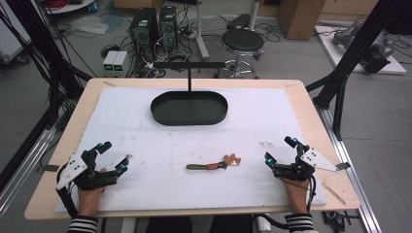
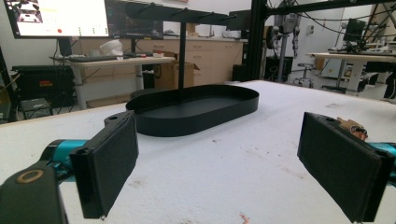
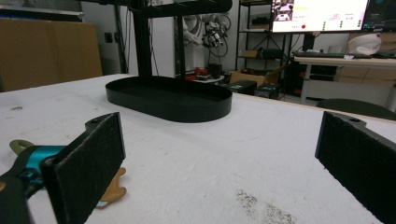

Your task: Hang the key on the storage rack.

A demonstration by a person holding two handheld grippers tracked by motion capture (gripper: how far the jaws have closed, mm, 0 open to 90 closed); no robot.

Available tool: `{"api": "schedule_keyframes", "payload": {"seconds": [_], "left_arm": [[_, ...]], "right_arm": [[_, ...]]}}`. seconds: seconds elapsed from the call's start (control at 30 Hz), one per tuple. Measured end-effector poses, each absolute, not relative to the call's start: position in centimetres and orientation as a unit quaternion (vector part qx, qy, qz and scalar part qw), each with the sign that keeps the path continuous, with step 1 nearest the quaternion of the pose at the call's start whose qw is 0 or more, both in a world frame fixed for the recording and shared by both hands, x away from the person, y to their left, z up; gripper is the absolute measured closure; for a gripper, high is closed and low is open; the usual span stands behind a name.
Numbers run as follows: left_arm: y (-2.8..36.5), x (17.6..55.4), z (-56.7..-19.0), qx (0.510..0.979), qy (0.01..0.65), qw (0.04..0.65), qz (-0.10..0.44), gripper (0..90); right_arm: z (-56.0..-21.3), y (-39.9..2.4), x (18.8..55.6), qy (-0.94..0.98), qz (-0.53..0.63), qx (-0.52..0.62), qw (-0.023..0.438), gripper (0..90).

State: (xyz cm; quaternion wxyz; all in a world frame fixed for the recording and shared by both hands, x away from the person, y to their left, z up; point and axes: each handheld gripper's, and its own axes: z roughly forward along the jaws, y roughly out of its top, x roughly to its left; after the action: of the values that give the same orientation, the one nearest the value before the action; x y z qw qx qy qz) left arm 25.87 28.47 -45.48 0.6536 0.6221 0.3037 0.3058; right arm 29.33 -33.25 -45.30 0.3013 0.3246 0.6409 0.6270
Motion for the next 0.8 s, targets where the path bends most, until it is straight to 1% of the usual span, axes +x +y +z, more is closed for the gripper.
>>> {"api": "schedule_keyframes", "payload": {"seconds": [0.3, 0.8], "left_arm": [[28.46, 25.82, -45.49, 0.621, 0.301, 0.655, 0.308, 12.9], [28.47, 25.84, -45.48, 0.621, 0.302, 0.655, 0.307, 12.8]], "right_arm": [[-45.32, -33.20, 29.24, 0.639, 0.629, 0.318, 0.307, 0.4], [-45.29, -33.24, 29.27, 0.639, 0.630, 0.322, 0.303, 0.5]]}}
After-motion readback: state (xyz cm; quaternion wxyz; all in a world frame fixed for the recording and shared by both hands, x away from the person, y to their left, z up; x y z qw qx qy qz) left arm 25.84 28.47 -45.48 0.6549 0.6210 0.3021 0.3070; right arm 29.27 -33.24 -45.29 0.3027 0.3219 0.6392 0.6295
